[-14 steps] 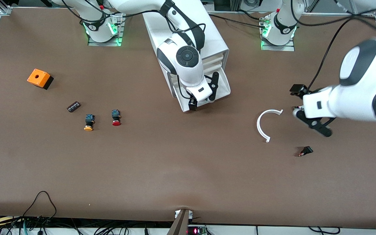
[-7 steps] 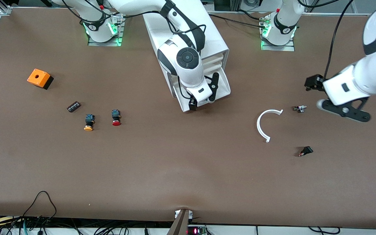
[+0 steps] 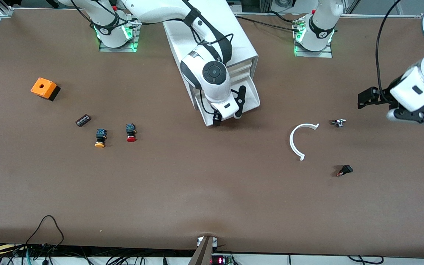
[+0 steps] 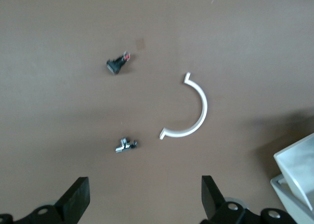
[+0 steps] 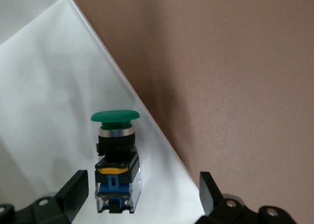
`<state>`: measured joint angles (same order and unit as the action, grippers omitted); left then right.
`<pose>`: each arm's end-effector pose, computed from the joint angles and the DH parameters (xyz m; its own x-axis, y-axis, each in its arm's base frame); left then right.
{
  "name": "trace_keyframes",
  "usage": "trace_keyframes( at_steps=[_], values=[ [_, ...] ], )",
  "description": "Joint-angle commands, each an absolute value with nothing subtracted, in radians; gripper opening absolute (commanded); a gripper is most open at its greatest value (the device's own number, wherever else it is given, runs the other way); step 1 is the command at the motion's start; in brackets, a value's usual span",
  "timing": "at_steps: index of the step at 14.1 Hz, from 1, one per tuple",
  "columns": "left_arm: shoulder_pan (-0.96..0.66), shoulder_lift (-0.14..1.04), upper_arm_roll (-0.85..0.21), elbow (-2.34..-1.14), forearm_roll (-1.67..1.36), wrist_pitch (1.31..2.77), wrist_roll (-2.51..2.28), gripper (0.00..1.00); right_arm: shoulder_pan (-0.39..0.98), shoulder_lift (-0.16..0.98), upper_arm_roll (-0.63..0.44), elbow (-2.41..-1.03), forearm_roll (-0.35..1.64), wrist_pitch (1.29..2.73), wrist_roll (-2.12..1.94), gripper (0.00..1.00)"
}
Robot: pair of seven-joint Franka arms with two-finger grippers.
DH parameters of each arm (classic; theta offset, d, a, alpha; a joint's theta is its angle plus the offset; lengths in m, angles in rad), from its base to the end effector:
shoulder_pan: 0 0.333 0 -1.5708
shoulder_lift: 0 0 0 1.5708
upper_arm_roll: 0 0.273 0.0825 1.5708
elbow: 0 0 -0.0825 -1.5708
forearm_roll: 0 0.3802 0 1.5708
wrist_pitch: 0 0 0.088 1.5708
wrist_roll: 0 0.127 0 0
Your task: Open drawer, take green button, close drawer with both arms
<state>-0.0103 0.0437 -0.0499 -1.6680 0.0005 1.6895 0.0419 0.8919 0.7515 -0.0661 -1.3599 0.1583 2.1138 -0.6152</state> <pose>0.5665 -0.0337 0.5015 0.9945 -0.1020 -0.0221 -0.1019 -0.9948 0.0026 0.4641 0.5293 0.2255 0.1940 0.9795 0.0536 0.9791 -0.1899 -0.0730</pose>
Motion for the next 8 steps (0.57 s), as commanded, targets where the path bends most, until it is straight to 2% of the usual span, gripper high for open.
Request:
trace_keyframes(
  at_steps=[1, 8],
  values=[
    [-0.034, -0.081, -0.031, -1.799, -0.006, 1.764, 0.028, 1.0, 0.899, 0.761, -0.071, -1.338, 0.186, 2.106, -0.612, 1.0],
    [-0.022, -0.074, -0.029, -1.741, 0.005, 1.635, -0.078, 1.0, 0.899, 0.759, -0.071, -1.338, 0.187, 2.098, -0.614, 1.0]
  ],
)
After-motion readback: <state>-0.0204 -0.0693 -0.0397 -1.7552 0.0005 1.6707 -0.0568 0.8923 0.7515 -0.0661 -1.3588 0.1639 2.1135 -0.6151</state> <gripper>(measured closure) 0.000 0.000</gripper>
